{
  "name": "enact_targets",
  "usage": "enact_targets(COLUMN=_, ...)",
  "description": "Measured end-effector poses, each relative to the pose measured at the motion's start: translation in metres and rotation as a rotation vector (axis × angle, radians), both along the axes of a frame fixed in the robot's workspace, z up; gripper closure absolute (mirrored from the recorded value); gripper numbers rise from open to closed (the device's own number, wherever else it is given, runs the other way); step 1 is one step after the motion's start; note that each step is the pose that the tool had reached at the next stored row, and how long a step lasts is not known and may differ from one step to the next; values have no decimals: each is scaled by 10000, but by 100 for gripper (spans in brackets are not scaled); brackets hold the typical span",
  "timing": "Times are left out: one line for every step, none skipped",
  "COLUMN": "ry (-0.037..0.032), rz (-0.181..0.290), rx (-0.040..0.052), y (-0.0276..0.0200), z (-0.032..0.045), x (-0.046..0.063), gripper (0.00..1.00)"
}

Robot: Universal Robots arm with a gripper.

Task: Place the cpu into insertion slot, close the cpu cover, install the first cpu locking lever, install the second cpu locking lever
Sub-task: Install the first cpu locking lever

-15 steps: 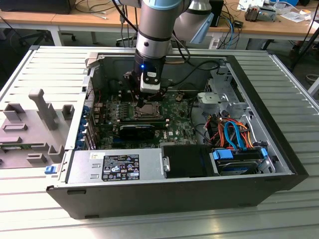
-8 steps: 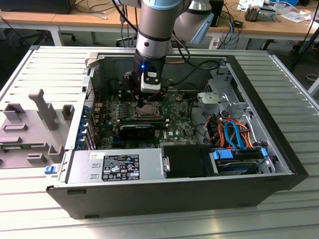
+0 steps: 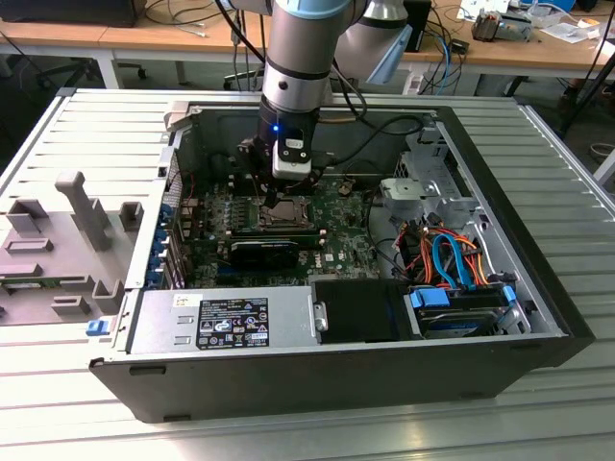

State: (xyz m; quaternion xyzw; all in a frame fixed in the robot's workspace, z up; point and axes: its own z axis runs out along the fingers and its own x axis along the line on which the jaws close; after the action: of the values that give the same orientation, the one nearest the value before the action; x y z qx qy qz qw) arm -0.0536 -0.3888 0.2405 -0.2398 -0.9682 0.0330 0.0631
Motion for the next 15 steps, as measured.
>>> enact_targets(ry=0, rz=14, rx=0, y=0, z=0, x=0, gripper=89)
enact_targets(ry=0, rz=32, rx=0, y=0, z=0, x=0, gripper=89)
enact_targets(ry=0, rz=46, rx=0, y=0, z=0, x=0, gripper=89)
enact_targets(ry=-1, rz=63, rx=0, y=0, z=0, x=0, gripper=89)
enact_targets(ry=0, rz=78, rx=0, y=0, z=0, x=0, gripper=89)
enact_targets(ry=-1, rz=96, rx=0, y=0, z=0, x=0, gripper=89)
enact_targets(ry=0, rz=112, rx=0, y=0, z=0, x=0, gripper=89)
enact_targets(ry=0, rz=137, rx=0, y=0, z=0, x=0, gripper=89)
enact_targets(ry=0, rz=153, rx=0, y=0, z=0, x=0, gripper=89)
enact_targets(ry=0, rz=168, rx=0, y=0, z=0, x=0, gripper=89)
enact_targets(ry=-1, rz=185, rx=0, y=0, z=0, x=0, gripper=89)
enact_targets(ry=0, rz=198, rx=0, y=0, z=0, x=0, gripper=89)
enact_targets(ry=0, rz=225, rx=-1, y=0, z=0, x=0, gripper=89)
enact_targets(ry=0, rz=240, rx=0, y=0, z=0, x=0, gripper=89)
enact_targets(ry=0, rz=256, rx=0, y=0, z=0, x=0, gripper=89)
